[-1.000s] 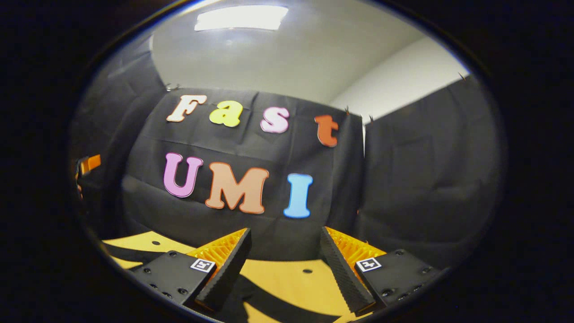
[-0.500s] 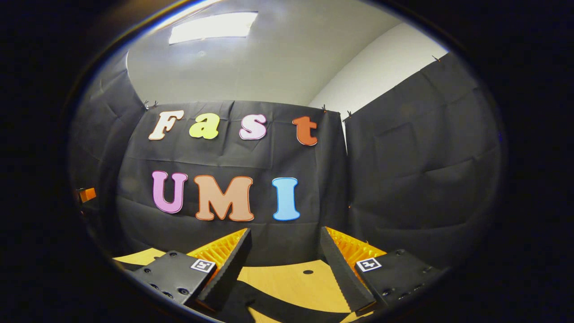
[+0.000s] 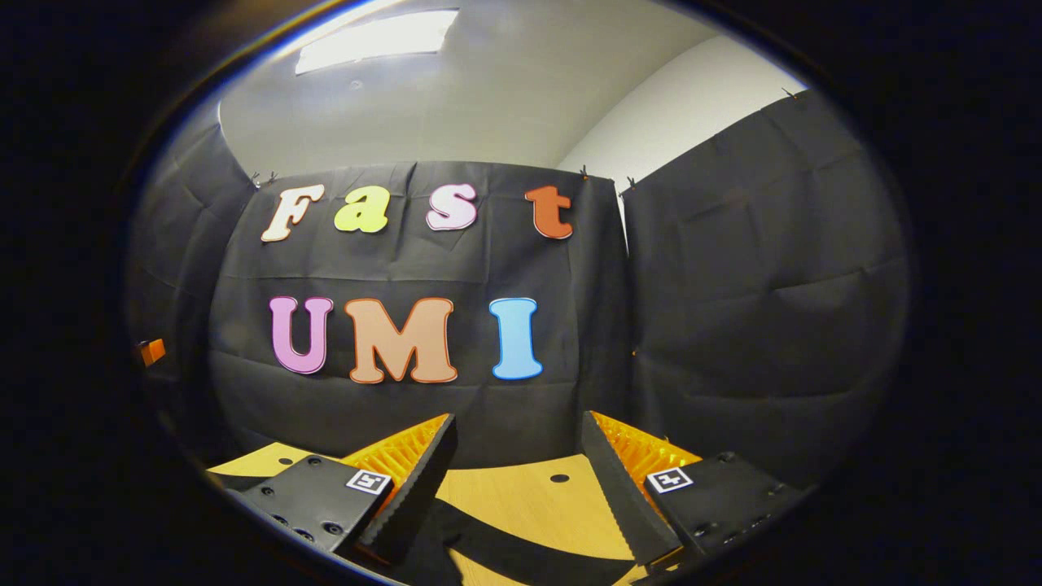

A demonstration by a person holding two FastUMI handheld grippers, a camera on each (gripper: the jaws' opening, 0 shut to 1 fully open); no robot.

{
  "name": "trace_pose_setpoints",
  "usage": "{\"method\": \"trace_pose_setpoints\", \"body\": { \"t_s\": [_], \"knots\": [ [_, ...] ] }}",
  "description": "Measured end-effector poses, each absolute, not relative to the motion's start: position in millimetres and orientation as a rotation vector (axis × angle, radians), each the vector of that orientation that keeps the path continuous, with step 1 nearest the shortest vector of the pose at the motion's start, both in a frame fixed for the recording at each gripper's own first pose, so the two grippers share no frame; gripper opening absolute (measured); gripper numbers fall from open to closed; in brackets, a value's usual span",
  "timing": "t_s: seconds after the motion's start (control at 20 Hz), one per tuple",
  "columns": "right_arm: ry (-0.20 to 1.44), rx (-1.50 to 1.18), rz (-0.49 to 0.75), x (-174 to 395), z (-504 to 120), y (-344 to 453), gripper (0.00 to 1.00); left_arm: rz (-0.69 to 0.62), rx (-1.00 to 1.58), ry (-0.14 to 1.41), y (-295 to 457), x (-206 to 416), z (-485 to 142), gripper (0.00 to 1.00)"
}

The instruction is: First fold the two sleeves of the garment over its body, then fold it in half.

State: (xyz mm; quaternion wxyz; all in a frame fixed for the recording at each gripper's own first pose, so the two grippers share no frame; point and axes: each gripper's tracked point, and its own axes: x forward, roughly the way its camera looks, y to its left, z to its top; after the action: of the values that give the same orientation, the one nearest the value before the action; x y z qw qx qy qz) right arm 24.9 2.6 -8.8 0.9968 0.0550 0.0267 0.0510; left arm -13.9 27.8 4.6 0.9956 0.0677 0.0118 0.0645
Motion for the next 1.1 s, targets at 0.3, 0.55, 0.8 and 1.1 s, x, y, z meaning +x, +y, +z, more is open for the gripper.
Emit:
{"method": "trace_pose_setpoints", "body": {
  "t_s": [0.3,0.55,0.8,1.1],
  "knots": [
    [0.149,0.128,0.09,35,-41,-10,0.98,0.202,0.141,0.041,46,-19,-1,0.91],
    [0.331,0.162,-0.016,47,-106,-67,0.99,0.268,0.209,0.023,62,-26,11,0.92],
    [0.623,0.206,-0.02,51,-214,-85,0.97,0.356,0.256,0.023,78,-38,20,0.9],
    [1.037,0.246,0.041,41,-352,-68,0.98,0.416,0.286,0.021,82,-48,25,0.92]
  ]
}}
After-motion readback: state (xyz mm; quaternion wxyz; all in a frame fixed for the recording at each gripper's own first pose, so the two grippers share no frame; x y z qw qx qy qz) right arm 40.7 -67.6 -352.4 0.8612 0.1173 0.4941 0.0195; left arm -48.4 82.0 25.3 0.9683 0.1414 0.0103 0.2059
